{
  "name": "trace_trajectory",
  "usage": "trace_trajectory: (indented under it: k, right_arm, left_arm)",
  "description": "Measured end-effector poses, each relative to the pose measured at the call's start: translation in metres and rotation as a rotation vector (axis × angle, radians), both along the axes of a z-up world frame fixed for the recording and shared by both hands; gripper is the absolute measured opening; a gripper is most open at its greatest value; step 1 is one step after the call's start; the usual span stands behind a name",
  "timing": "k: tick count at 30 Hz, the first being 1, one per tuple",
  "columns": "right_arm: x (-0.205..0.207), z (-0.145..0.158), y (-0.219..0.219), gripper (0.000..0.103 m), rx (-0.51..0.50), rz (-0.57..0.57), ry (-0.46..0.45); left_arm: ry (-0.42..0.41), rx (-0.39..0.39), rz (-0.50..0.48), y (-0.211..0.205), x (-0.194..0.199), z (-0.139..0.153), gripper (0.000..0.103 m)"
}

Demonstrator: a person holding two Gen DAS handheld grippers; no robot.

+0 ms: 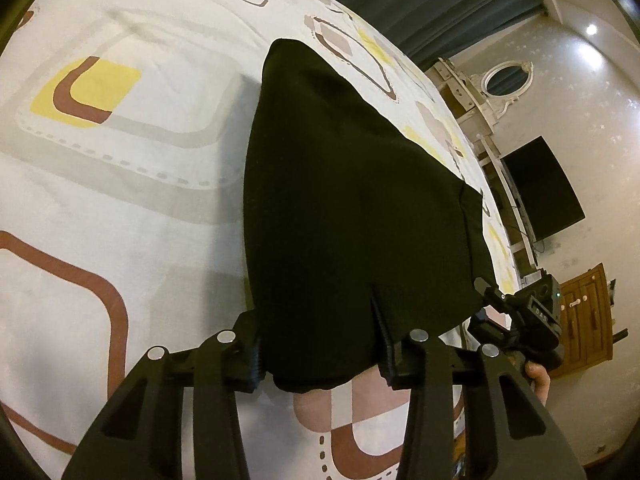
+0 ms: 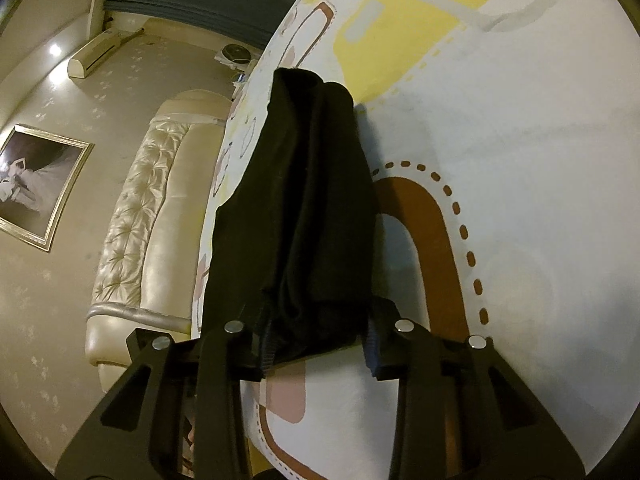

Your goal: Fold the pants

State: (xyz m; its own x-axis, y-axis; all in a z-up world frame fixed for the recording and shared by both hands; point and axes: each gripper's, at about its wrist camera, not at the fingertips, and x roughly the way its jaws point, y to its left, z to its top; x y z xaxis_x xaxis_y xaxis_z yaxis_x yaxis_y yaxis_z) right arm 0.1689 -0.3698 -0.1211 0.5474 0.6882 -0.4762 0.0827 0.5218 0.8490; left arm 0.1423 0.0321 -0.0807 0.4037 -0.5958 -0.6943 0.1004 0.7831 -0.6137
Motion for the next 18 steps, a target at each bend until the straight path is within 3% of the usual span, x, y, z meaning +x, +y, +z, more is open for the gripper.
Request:
trace_trajectory:
  k: [13,18]
  right_arm:
    - [-0.023,0.003,0.001,0.033,0.03,0.017,0.001]
    - [-0.028,-0.016,-0.002,0.034,0.06,0.003,0.026]
  left_arm:
    - [0.011,0.026,-0.021,0.0,-0.005,0.007,0.041]
    - [0.004,0.025,-0.031,0.0,0.001,-0.003,0.043]
